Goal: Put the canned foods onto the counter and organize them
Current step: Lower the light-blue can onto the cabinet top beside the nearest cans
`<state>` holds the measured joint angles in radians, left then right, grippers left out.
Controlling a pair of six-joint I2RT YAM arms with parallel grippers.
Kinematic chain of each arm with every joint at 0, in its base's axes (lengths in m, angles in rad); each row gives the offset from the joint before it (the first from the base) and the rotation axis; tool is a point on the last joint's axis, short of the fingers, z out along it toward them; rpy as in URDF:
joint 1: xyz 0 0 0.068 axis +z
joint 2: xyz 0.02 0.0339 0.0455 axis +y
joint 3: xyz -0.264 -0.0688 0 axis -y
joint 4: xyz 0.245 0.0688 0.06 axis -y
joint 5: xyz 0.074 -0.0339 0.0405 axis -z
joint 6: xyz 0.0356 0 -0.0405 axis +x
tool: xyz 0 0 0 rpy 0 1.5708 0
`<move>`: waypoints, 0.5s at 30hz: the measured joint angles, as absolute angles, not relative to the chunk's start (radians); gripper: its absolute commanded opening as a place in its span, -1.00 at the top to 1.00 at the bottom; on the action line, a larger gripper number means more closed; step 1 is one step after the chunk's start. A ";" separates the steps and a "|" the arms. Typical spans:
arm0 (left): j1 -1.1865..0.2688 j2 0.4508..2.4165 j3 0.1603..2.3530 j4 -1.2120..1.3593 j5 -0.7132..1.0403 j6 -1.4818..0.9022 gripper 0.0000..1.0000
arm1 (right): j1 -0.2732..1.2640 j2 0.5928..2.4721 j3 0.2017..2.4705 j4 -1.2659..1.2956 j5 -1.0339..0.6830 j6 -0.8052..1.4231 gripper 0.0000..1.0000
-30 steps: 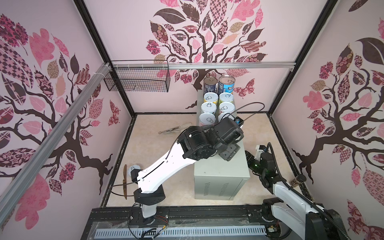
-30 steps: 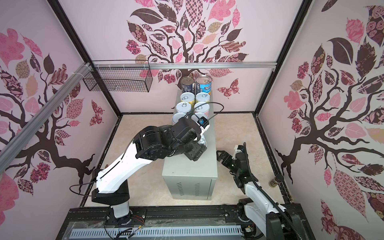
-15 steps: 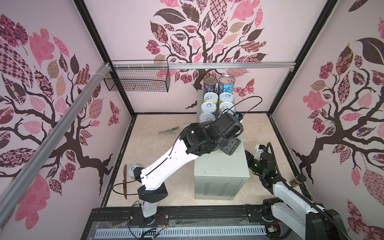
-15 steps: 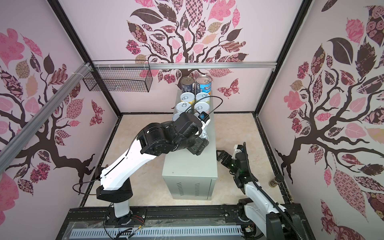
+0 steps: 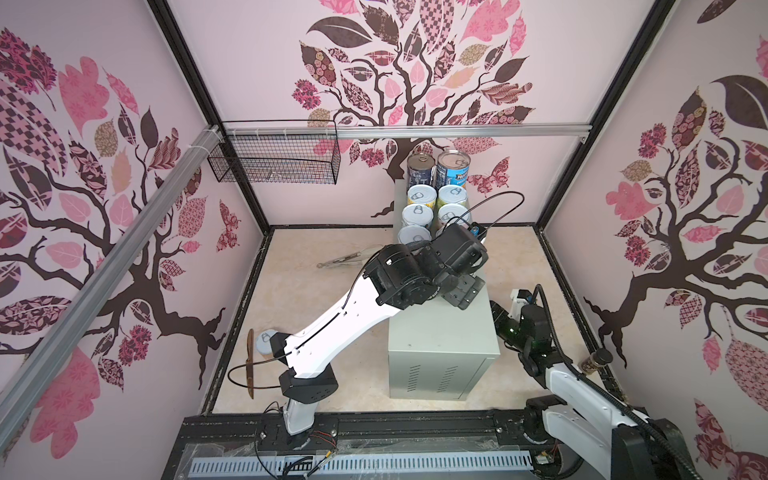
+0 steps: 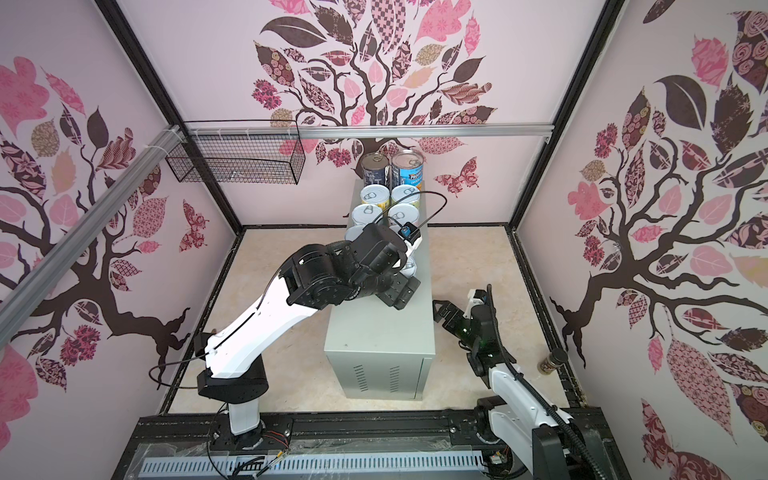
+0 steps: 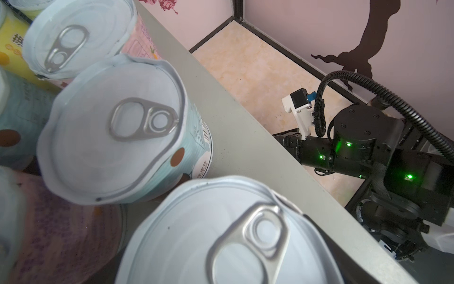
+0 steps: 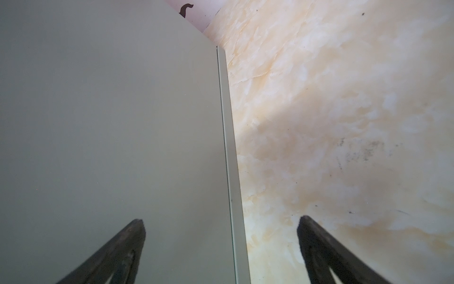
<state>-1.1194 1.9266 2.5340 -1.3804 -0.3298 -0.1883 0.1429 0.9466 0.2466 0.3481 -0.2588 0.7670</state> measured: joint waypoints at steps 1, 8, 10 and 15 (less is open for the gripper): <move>-1.119 1.927 2.534 -1.379 -0.330 -0.187 -0.77 | 0.143 0.946 0.247 0.348 -0.259 0.767 -1.00; -1.120 1.927 2.534 -1.369 -0.331 -0.186 -0.87 | 0.143 0.935 0.247 0.348 -0.258 0.767 -1.00; -1.121 1.925 2.534 -1.367 -0.334 -0.186 -0.90 | 0.143 0.933 0.247 0.346 -0.258 0.765 -1.00; -1.135 1.890 2.534 -1.360 -0.353 -0.183 -0.96 | 0.143 0.907 0.247 0.316 -0.254 0.760 -1.00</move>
<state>-1.1351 1.8896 2.5340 -1.3602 -0.3534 -0.1833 0.1429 0.9073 0.2474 0.3164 -0.2543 0.7601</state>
